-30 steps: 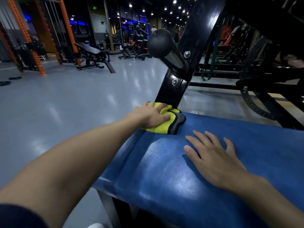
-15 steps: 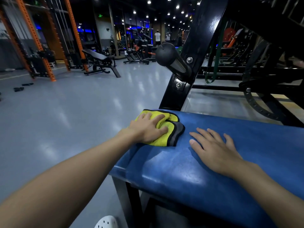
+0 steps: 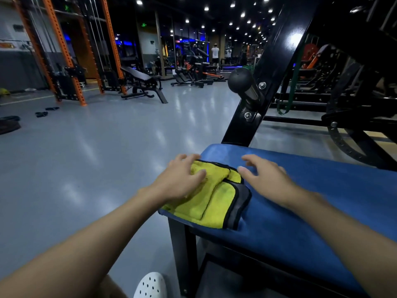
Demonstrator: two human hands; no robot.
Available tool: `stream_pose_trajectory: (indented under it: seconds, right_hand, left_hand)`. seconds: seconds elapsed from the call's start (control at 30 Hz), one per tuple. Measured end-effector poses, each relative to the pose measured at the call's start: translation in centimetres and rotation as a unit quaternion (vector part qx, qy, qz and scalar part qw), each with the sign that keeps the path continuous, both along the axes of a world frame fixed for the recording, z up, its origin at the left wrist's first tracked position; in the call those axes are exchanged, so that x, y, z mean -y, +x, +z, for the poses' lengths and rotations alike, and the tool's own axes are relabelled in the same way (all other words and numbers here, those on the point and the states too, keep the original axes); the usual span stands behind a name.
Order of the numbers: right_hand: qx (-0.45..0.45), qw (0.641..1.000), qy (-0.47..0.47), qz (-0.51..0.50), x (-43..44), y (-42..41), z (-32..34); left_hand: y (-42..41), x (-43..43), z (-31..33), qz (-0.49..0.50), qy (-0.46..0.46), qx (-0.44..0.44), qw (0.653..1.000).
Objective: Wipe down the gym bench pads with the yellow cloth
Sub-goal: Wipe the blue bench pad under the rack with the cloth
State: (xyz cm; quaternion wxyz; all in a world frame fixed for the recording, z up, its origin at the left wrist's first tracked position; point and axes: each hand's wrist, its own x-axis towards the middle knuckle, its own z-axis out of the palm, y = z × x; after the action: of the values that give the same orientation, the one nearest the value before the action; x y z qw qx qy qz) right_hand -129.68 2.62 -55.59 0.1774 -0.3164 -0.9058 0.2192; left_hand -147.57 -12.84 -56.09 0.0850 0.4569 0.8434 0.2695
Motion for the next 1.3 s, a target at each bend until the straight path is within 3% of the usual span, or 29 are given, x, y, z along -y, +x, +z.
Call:
stream_pose_trajectory:
  seconds: [0.07,0.2,0.33,0.47,0.53,0.6,0.7,0.77,0.87,0.9,1.1,1.2,1.3]
  right_hand:
    - [-0.006,0.998,-0.065,0.020,0.7,-1.8,0.0]
    - [0.078,0.994,-0.060,0.035,0.5,-3.9,-0.9]
    - [0.040,0.974,-0.213,0.070,-0.1,-5.2,-0.1]
    - [-0.031,0.972,-0.221,0.074,0.2,-6.2,0.3]
    - [-0.159,0.977,-0.140,0.036,0.3,-6.7,1.4]
    - [-0.293,0.956,0.002,0.014,-0.2,-7.2,3.2]
    - [-0.282,0.941,0.180,0.051,-1.9,-7.2,4.2]
    - [-0.164,0.963,0.191,0.095,-3.0,-6.9,3.3]
    - [0.069,0.982,0.136,0.108,-3.3,-6.0,1.3]
    - [0.099,0.983,0.115,0.105,-3.2,-5.7,0.9]
    - [-0.008,0.996,0.085,0.026,-2.9,-6.0,0.6]
    - [0.053,0.990,0.126,-0.039,-4.1,-7.2,0.1]
    - [0.128,0.984,0.119,-0.037,-5.8,-8.2,0.0]
  left_hand:
    - [-0.8,0.0,-0.2,0.016,0.001,0.010,1.000]
    - [-1.8,-0.4,-0.4,0.007,0.027,0.015,0.999]
    - [-3.1,-0.8,-0.3,-0.019,0.098,0.067,0.993]
    - [-2.7,-1.5,0.1,-0.042,0.201,0.046,0.978]
    - [-3.0,-2.0,1.3,-0.027,0.283,0.026,0.958]
    - [-3.5,-2.4,2.8,-0.017,0.339,-0.004,0.940]
    - [-3.8,-2.3,4.1,-0.005,0.377,-0.012,0.926]
    - [-4.0,-2.1,3.8,0.000,0.356,0.010,0.935]
    - [-4.2,-2.0,1.9,-0.015,0.261,-0.009,0.965]
    - [-4.3,-2.0,1.2,-0.025,0.220,-0.023,0.975]
    - [-3.2,-2.1,-1.1,-0.067,0.015,-0.061,0.996]
    - [-2.6,-2.8,-1.2,-0.075,-0.048,-0.111,0.990]
    - [-2.5,-3.6,-0.7,-0.069,-0.058,-0.115,0.989]
